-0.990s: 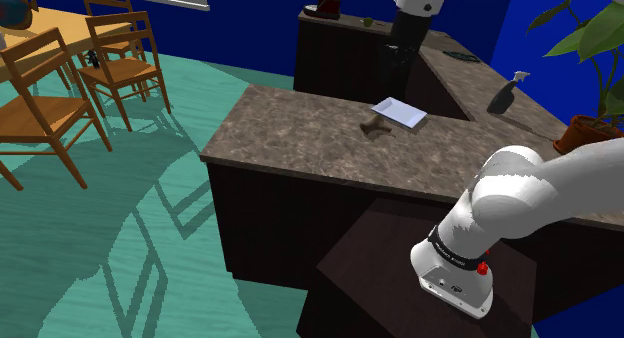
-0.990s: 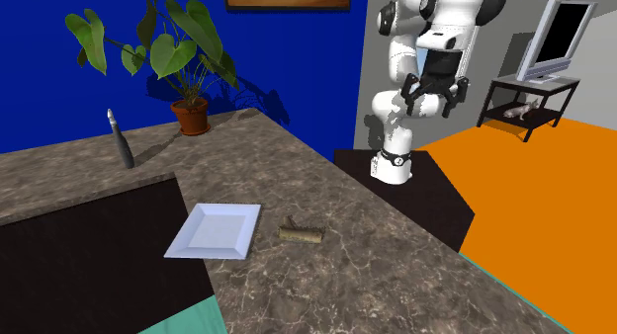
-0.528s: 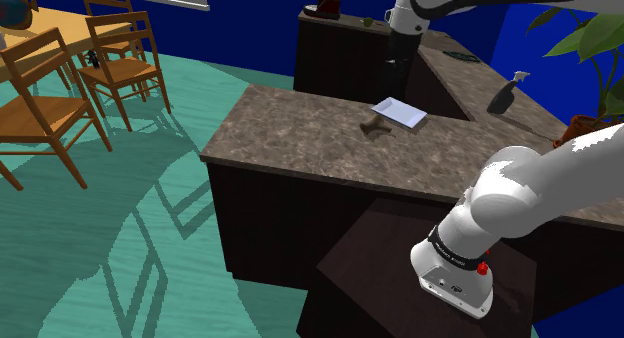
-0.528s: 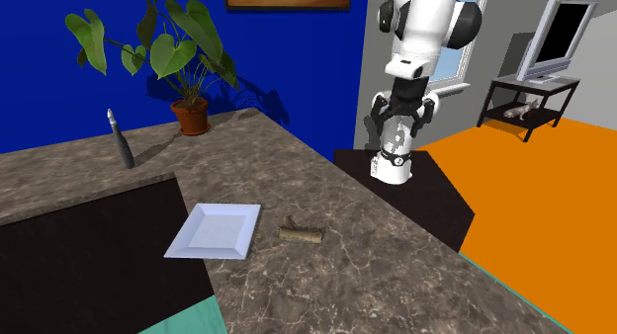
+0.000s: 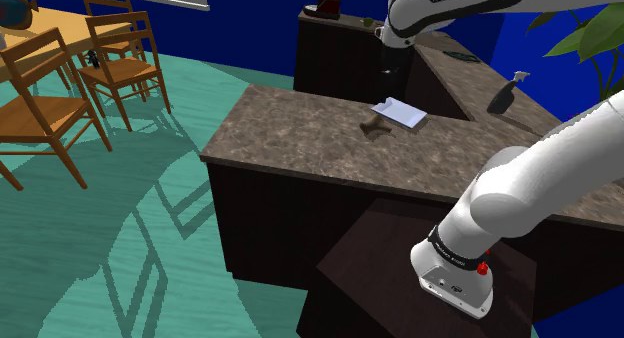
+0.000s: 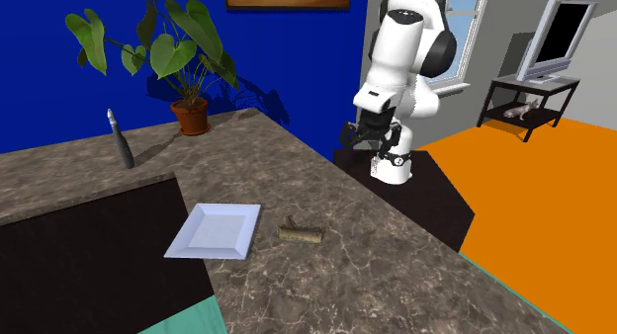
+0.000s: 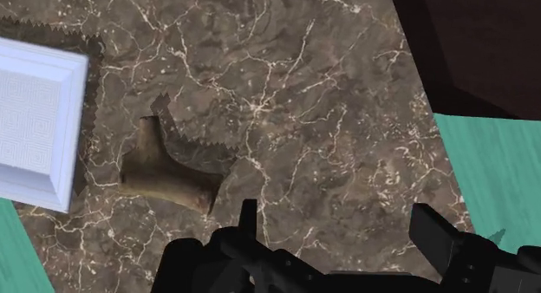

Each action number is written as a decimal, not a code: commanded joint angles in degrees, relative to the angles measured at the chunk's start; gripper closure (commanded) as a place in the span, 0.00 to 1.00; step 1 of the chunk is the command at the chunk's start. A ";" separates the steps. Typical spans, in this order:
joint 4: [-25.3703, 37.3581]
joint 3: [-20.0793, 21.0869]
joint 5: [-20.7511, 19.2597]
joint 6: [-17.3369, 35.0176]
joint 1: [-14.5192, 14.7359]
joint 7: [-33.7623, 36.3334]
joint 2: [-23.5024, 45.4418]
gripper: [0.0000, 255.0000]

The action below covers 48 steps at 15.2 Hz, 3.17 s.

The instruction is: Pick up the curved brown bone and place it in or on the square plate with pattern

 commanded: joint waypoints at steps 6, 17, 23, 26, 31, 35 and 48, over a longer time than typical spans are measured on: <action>6.73 -5.49 0.29 6.78 -0.89 -12.27 14.63 0.00; 25.16 -6.90 6.65 12.78 -6.95 -30.63 40.83 0.00; 29.90 -5.97 8.03 14.90 -9.70 -34.11 47.82 0.00; 29.18 -5.83 8.34 16.81 -10.26 -34.30 48.97 0.00; 28.85 -5.74 8.50 17.80 -10.56 -34.41 49.61 0.00; 28.85 -5.74 8.50 17.79 -10.56 -34.41 49.60 0.00; 26.75 -7.55 8.02 15.44 -9.70 -30.39 47.80 0.00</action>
